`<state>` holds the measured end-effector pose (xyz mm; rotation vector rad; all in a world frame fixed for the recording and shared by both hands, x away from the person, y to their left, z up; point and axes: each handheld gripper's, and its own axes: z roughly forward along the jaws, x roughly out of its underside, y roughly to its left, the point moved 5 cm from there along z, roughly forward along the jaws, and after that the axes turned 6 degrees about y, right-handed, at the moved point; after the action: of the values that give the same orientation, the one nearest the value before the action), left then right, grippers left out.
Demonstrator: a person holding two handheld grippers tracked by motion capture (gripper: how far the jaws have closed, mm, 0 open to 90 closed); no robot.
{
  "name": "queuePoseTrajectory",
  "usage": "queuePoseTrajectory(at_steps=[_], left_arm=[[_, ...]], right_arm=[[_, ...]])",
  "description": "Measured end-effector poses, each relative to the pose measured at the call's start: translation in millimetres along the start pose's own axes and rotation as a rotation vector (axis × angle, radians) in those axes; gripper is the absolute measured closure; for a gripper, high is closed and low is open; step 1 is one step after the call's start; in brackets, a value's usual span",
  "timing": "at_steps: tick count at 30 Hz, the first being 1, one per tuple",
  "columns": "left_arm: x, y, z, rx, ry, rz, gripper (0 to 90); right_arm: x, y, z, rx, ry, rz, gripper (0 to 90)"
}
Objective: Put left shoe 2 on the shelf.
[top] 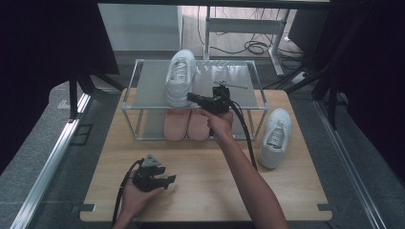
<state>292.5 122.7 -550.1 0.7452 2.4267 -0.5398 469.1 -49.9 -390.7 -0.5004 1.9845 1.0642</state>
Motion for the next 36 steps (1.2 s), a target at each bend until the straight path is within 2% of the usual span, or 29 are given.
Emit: queuePoseTrajectory(at_steps=[5, 12, 14, 19, 23, 36], left_arm=[[0.3, 0.1, 0.3, 0.000, 0.001, 0.001, 42.9], [0.5, 1.6, -0.3, -0.001, -0.003, -0.002, 42.9], [0.5, 1.8, -0.5, -0.002, -0.003, -0.003, 42.9], [0.4, 1.3, 0.2, -0.003, -0.003, -0.002, 42.9], [0.2, 0.2, 0.6, -0.004, 0.000, 0.000, 42.8], [0.6, 0.0, 1.7, -0.006, 0.005, 0.000, 42.5]], right_arm=[[1.1, 4.8, 6.7, -0.009, -0.001, -0.002, 89.6], [-0.6, 3.7, 1.0, 0.009, -0.014, -0.020, 89.5], [-0.7, 4.2, -5.8, 0.020, -0.018, -0.045, 89.2], [2.0, 1.9, -17.1, 0.031, -0.020, -0.060, 88.3], [6.3, -2.7, -33.2, 0.055, -0.029, -0.083, 87.7], [19.4, -14.1, -67.7, 0.080, -0.059, -0.090, 83.5]])
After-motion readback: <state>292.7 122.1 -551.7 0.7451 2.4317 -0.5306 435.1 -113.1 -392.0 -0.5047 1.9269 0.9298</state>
